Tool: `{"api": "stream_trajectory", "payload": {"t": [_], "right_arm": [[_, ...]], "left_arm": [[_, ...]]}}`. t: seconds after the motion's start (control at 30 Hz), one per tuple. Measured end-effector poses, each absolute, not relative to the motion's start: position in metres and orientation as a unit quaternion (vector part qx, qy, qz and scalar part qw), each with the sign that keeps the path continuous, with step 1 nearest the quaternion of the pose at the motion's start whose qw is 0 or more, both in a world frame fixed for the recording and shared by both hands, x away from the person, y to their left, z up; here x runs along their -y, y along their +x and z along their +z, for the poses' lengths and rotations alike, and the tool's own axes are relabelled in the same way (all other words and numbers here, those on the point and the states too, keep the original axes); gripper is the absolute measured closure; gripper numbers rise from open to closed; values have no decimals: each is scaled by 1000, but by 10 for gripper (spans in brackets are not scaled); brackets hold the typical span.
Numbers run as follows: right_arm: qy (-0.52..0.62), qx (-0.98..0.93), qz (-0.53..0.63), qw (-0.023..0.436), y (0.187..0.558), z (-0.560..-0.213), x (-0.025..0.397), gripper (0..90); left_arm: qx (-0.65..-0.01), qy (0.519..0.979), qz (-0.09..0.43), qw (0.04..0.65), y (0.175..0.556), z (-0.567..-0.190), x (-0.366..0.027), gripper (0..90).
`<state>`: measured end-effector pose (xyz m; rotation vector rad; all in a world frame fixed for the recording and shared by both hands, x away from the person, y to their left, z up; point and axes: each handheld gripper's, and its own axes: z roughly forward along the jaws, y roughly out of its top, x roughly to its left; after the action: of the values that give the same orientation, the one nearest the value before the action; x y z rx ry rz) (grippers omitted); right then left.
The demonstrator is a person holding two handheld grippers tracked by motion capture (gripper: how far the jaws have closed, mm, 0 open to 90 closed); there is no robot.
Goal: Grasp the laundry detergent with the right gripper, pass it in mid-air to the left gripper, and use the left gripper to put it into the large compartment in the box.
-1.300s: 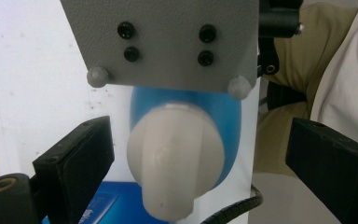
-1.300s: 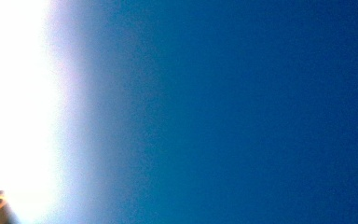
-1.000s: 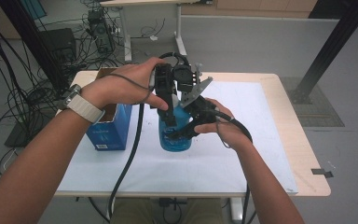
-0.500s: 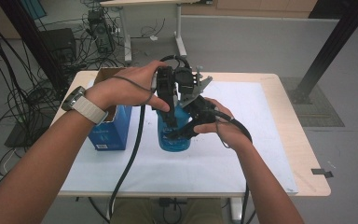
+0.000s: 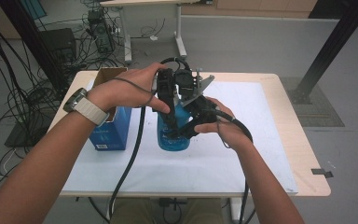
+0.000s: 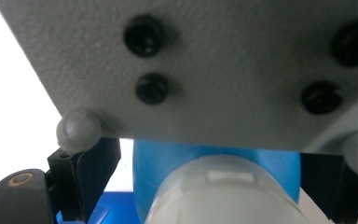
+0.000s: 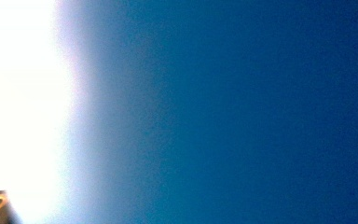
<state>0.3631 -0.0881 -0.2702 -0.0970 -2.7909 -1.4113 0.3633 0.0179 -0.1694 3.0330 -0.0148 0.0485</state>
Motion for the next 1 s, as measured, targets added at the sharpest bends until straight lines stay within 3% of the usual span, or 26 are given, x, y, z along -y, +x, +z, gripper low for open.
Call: {"api": "stream_trajectory", "payload": {"t": [0.43, 0.53, 0.9, 1.0], "right_arm": [[-30, 891, -452, 6, 362, -270, 88, 437], [-28, 891, -454, 7, 362, -270, 87, 437], [-27, 892, -451, 9, 361, -270, 86, 437], [-29, 892, -450, 10, 361, -270, 86, 437]], "left_arm": [[3, 998, 9, 55, 363, -169, -18, 157], [5, 998, 3, 57, 363, -169, -19, 206], [4, 999, 2, 54, 363, -170, -18, 243], [6, 998, -2, 56, 363, -171, -18, 297]]}}
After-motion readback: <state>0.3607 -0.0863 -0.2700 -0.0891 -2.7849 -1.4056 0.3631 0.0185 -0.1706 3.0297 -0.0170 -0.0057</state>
